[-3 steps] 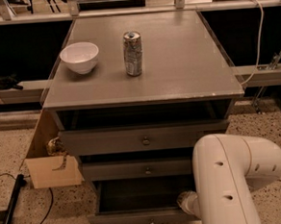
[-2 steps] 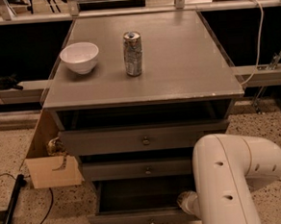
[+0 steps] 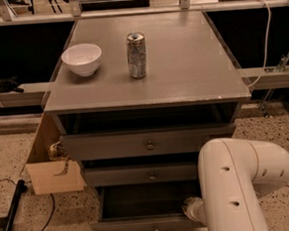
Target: Open bottom drawer
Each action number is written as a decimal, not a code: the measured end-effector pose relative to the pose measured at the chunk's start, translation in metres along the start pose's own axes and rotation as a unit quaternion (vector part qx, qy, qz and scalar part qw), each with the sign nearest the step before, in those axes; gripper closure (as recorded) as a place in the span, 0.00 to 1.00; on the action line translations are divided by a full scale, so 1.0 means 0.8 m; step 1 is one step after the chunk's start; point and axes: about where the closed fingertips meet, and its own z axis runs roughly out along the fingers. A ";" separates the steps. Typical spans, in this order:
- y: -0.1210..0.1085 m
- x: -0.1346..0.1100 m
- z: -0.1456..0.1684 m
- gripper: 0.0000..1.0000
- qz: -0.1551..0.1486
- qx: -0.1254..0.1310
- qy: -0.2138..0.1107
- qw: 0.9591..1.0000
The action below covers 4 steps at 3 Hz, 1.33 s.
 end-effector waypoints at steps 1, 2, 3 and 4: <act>0.000 0.000 0.000 0.04 0.000 0.000 0.000 1.000; 0.000 0.000 0.000 0.01 0.000 0.000 0.000 1.000; 0.000 0.000 0.000 0.01 0.000 0.000 0.000 1.000; 0.000 0.000 0.000 0.20 0.000 0.000 0.000 1.000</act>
Offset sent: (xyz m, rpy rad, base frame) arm 0.0000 0.0000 0.0000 0.0000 0.0000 0.0000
